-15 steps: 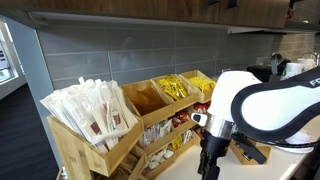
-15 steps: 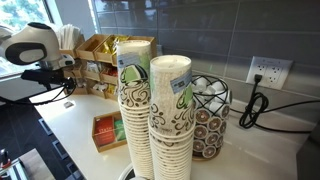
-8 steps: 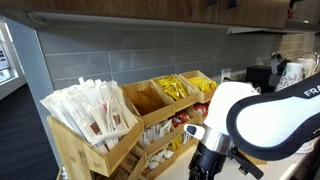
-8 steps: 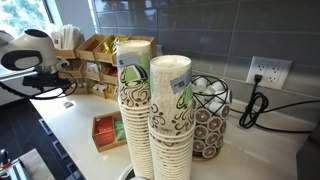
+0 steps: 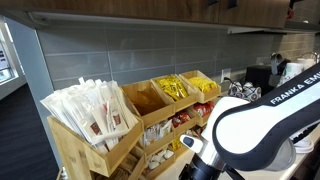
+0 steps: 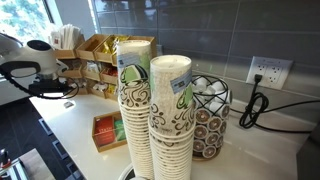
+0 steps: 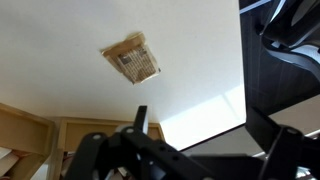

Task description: Put one brown sachet from the counter on the middle shelf of the stand on the left

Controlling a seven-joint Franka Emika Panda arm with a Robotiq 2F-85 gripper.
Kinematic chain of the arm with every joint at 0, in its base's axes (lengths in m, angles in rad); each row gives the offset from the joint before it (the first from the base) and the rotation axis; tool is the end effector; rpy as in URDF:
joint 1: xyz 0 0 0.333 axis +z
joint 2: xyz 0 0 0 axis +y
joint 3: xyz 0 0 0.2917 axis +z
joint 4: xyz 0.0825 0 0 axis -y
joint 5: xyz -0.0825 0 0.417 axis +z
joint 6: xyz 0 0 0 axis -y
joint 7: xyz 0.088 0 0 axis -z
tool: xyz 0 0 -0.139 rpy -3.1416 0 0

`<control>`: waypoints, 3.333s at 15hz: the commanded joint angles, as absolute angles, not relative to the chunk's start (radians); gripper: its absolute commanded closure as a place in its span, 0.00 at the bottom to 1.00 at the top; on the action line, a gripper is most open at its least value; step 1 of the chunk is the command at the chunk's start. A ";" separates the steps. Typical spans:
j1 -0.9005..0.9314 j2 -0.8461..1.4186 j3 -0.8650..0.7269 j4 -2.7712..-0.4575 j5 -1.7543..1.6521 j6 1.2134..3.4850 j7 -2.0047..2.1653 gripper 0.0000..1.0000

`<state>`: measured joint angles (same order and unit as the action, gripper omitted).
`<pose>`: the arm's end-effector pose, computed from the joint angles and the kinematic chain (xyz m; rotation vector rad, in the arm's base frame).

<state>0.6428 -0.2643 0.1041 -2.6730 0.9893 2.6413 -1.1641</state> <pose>0.3443 0.3019 0.2629 -2.2589 -1.3521 -0.4371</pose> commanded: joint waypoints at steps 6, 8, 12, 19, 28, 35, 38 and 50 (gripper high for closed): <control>0.592 -0.266 0.154 -2.667 1.001 2.629 -1.170 0.00; 0.576 -0.237 0.167 -2.669 0.972 2.657 -1.166 0.00; 0.542 -0.209 0.196 -2.666 1.029 2.694 -1.259 0.00; 0.505 -0.125 0.246 -2.640 1.133 2.770 -1.456 0.00; 0.541 -0.004 0.224 -2.609 1.125 2.918 -1.518 0.07; 0.539 0.039 0.226 -2.586 1.126 2.946 -1.534 0.58; 0.538 0.044 0.226 -2.581 1.121 2.946 -1.534 0.81; 0.548 -0.099 0.241 -2.604 1.173 2.934 -1.539 0.98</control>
<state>0.5349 -0.0100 0.2289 -2.5813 1.1185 2.9234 -1.5182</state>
